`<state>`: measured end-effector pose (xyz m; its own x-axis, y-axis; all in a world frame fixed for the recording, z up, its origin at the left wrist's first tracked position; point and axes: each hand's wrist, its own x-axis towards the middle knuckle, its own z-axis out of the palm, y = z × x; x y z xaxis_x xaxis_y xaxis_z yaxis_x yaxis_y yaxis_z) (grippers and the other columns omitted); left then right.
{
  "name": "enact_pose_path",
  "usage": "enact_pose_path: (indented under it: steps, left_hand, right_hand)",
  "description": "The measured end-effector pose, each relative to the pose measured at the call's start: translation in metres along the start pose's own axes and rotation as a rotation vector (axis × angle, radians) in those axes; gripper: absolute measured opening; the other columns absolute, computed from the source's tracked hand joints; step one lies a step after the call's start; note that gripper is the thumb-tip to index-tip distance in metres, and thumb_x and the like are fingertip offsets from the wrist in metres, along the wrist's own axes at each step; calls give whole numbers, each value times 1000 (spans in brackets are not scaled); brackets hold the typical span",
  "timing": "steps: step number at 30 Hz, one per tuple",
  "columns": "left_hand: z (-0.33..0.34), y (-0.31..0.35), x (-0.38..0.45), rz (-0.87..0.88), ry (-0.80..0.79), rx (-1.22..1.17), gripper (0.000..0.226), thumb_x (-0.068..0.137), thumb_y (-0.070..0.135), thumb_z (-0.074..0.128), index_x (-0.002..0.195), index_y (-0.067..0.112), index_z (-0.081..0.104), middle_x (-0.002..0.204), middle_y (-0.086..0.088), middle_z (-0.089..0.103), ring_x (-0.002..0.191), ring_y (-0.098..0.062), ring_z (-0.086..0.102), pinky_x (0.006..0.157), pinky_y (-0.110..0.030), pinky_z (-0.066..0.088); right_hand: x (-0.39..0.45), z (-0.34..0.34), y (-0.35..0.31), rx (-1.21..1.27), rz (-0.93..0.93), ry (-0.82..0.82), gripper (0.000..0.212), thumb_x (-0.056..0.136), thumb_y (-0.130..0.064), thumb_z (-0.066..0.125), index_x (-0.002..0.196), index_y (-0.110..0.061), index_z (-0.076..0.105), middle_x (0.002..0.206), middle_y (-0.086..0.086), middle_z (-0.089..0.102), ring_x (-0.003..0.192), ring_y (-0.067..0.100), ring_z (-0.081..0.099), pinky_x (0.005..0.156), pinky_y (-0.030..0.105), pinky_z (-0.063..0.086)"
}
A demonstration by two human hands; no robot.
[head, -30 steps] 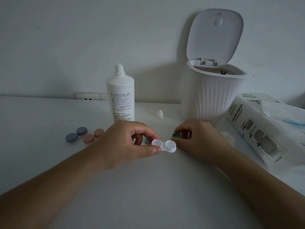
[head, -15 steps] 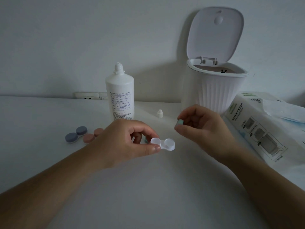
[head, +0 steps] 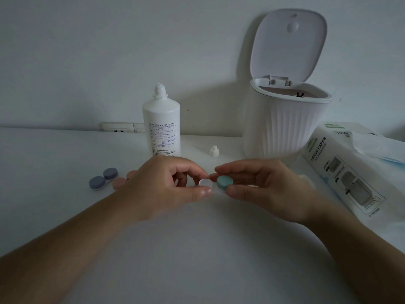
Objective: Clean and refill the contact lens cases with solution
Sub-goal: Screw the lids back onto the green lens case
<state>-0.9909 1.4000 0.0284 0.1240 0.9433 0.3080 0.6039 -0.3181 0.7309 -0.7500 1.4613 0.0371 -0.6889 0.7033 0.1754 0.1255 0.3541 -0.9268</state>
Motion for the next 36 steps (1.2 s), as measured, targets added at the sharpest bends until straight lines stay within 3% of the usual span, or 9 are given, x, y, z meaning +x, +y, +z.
enact_pose_path:
  steps: [4, 8, 13, 16, 19, 24, 29, 33, 36]
  left_hand:
    - [-1, 1, 0, 0, -6, 2, 35, 66, 71, 73, 92, 47, 74, 60, 13, 54, 56, -2, 48, 57, -24, 38]
    - [-1, 1, -1, 17, -15, 9, 28, 69, 68, 70, 90, 50, 73, 61, 15, 54, 55, -2, 49, 55, -20, 38]
    - [0, 1, -1, 15, -20, 29, 33, 67, 70, 68, 92, 49, 74, 63, 13, 55, 58, -4, 50, 59, -31, 41]
    - [0, 1, -1, 35, -31, 38, 32, 69, 70, 68, 93, 49, 74, 65, 13, 56, 58, -5, 51, 57, -24, 41]
    - [0, 1, -1, 24, -15, 27, 34, 67, 71, 68, 92, 50, 73, 64, 14, 55, 58, -3, 51, 56, -21, 39]
    - [0, 0, -1, -13, 1, 42, 39, 66, 76, 67, 95, 50, 73, 62, 15, 52, 57, -4, 49, 62, -41, 41]
    - [-1, 3, -2, -4, -14, 31, 39, 66, 74, 68, 95, 49, 74, 61, 15, 52, 57, -3, 49, 61, -36, 40]
    - [-1, 3, -2, -9, -16, 48, 40, 66, 76, 66, 95, 50, 73, 64, 13, 54, 59, -5, 52, 61, -41, 43]
    - [-2, 3, -2, -7, -8, 38, 38, 66, 74, 67, 94, 50, 74, 64, 11, 54, 60, -6, 52, 61, -36, 41]
  right_hand:
    - [-1, -2, -2, -168, -16, 15, 32, 82, -27, 78, 113, -36, 73, 110, -12, 76, 106, 8, 71, 98, 24, 53]
    - [-3, 1, -9, -298, -36, 10, 32, 81, -36, 74, 112, -33, 73, 108, -17, 75, 102, 9, 71, 95, 26, 54]
    - [-3, 5, -10, -335, -35, 70, 29, 74, -33, 83, 99, -25, 72, 93, -11, 75, 87, 8, 72, 85, 31, 58]
    - [-2, 10, -8, -344, -19, 107, 40, 65, -37, 89, 93, -24, 64, 89, -10, 73, 78, 9, 70, 77, 32, 59]
    - [-5, 8, -10, -314, 15, 53, 53, 62, -47, 84, 108, -32, 63, 97, -16, 72, 86, 7, 71, 84, 31, 58]
    - [-7, 3, -12, -323, -34, 42, 34, 85, -10, 77, 114, -28, 71, 100, -11, 75, 93, 11, 72, 89, 29, 57]
    - [-6, 10, -12, -316, -28, 107, 29, 74, -22, 87, 96, -20, 68, 89, -6, 75, 81, 10, 71, 81, 33, 58]
    - [-6, 10, -12, -230, 50, 19, 57, 66, -40, 85, 117, -29, 62, 97, -8, 75, 89, 13, 72, 89, 34, 57]
    - [-8, 5, -13, -269, 5, 19, 44, 84, -17, 80, 125, -28, 65, 102, -12, 76, 96, 10, 72, 91, 23, 55]
